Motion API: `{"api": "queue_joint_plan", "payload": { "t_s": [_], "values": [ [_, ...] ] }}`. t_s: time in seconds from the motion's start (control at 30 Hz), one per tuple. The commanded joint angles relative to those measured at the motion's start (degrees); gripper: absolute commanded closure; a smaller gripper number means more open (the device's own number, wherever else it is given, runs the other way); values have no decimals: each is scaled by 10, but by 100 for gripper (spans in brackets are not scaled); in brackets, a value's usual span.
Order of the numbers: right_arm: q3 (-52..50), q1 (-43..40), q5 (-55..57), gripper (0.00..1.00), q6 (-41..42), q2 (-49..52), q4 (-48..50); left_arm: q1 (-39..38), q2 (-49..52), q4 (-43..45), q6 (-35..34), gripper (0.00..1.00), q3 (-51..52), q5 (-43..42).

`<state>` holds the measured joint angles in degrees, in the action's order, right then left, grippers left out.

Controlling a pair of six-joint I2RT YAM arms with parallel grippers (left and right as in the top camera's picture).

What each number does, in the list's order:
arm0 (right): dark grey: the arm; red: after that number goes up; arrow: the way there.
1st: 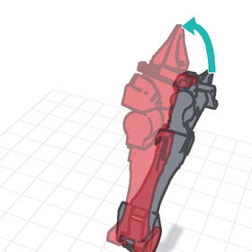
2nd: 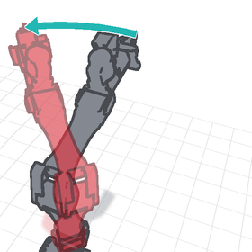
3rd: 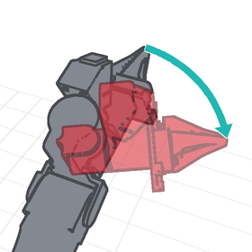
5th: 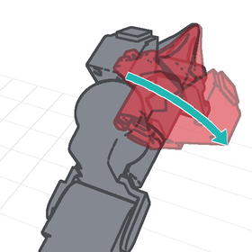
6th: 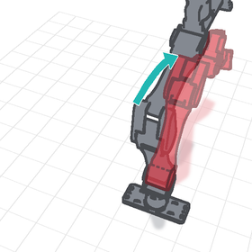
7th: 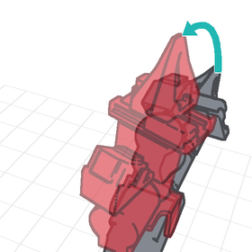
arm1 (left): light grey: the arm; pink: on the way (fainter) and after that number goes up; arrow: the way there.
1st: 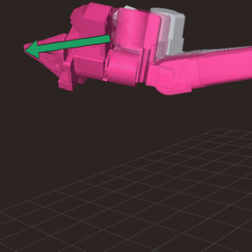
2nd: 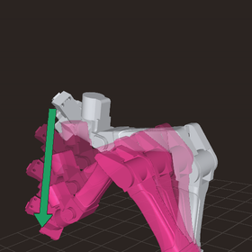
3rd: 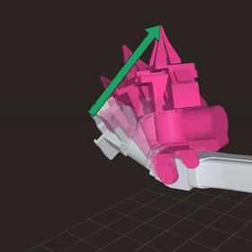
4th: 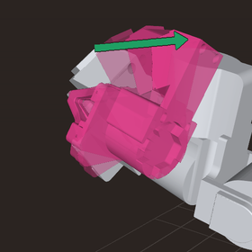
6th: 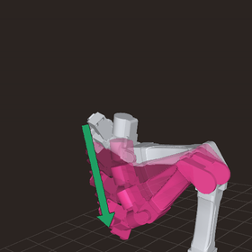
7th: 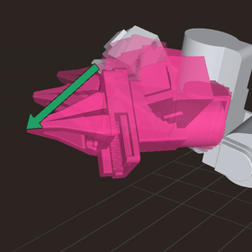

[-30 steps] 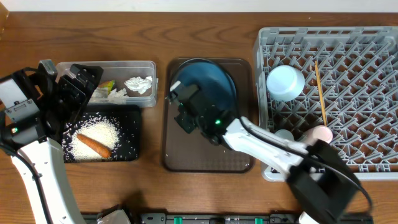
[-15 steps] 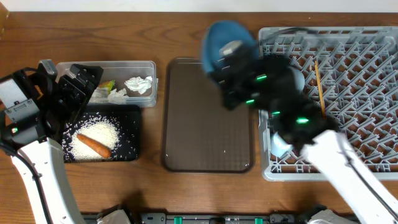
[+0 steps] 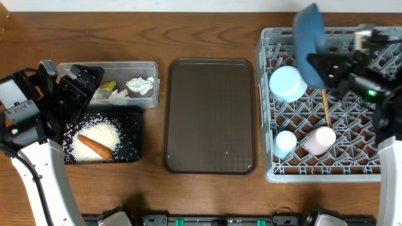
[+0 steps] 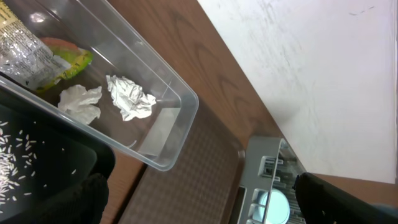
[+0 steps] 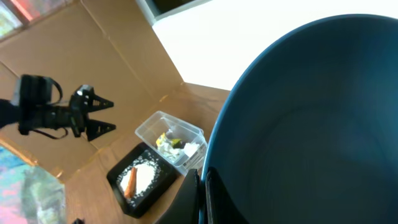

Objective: Sort waste into correct bins and load items into the dishwasher rack
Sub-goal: 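Lift the blue plate and carry it right over the rack, then lower the blue plate upright into the rack's right side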

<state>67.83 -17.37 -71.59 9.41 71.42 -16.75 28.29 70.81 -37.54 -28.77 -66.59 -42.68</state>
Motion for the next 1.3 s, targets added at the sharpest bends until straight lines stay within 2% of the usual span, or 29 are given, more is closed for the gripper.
{"api": "queue_joint_plan", "payload": {
  "t_s": [0.0, 0.23, 0.73, 0.97, 1.27],
  "values": [
    [7, -46, -92, 99, 5, 7, -3, 3, -8, -2, -5, 2, -12, -1],
    [6, -109, -99, 99, 4, 55, -24, 3, -8, -2, -5, 2, -12, -1],
    [6, -160, -143, 99, -1, 202, -23, 3, -8, -2, -5, 2, -12, -1],
    [6, -166, -144, 99, -24, 216, -20, 2, -8, -2, -5, 2, -12, -1],
    [6, -165, -144, 99, -10, 216, -8, 3, -8, -2, -5, 2, -12, -1]
  ]
}}
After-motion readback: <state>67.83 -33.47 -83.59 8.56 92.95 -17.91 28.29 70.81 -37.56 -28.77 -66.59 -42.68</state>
